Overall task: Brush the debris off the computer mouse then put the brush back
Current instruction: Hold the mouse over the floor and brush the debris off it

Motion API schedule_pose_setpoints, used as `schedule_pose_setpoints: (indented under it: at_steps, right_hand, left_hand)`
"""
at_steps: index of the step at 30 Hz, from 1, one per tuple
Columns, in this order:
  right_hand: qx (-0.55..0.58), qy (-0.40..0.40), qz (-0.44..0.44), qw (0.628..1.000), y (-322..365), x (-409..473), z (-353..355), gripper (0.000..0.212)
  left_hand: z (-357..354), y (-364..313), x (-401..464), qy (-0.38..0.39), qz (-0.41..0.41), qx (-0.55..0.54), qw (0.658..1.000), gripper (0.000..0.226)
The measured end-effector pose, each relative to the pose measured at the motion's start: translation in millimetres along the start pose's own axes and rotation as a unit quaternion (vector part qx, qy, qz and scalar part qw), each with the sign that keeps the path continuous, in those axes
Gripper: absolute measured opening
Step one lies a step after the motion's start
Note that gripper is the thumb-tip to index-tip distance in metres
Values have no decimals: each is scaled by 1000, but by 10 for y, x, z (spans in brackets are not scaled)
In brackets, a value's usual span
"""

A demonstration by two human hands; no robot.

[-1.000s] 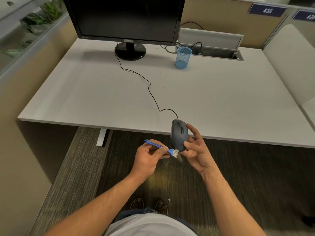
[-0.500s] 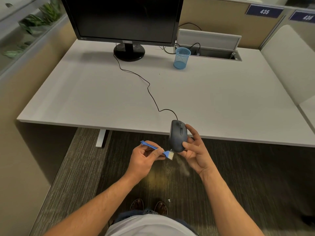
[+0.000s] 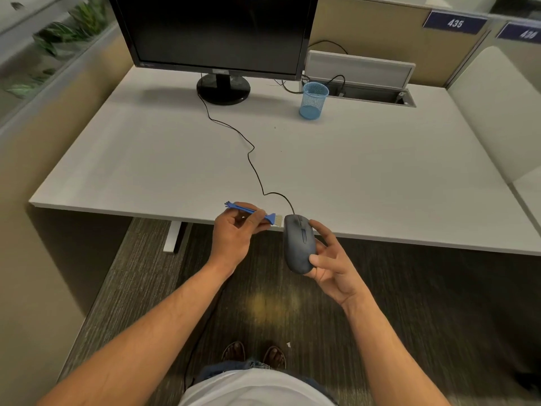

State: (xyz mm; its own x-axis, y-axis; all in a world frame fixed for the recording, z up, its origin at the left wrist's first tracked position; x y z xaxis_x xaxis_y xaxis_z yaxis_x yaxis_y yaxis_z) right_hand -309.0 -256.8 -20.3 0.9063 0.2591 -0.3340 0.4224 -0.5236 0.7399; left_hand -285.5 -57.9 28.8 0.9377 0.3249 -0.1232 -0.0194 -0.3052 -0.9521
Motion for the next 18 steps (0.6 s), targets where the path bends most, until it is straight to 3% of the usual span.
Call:
schedule_pose_setpoints:
  at_steps: [6, 11, 18]
  right_hand:
    - [-7, -4, 2, 1000, -1, -3, 22, 80]
    - [-6, -14, 3, 1000, 19, 28, 57, 79]
    - [-8, -29, 9, 1000, 43, 66, 96, 81]
  left_hand:
    - [-66, 60, 2, 21, 12, 7, 1000, 8]
    - [-104, 103, -108, 49, 30, 8, 998, 20]
    - [-90, 193, -284, 72, 38, 21, 996, 19]
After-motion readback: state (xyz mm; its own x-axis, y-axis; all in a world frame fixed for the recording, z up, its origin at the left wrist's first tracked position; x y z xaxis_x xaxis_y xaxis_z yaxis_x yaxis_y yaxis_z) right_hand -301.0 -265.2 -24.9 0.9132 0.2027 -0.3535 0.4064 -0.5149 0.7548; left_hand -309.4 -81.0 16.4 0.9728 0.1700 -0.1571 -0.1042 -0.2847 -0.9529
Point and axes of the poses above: each hand's wrist, its own x-axis towards the middle knuckle, its own z-axis out of the back of the hand, y = z × x, the point moved 10 cm from there along x, towards the middle knuckle, and after that the axes turned 10 degrees about -y, right-handed, at the moved point
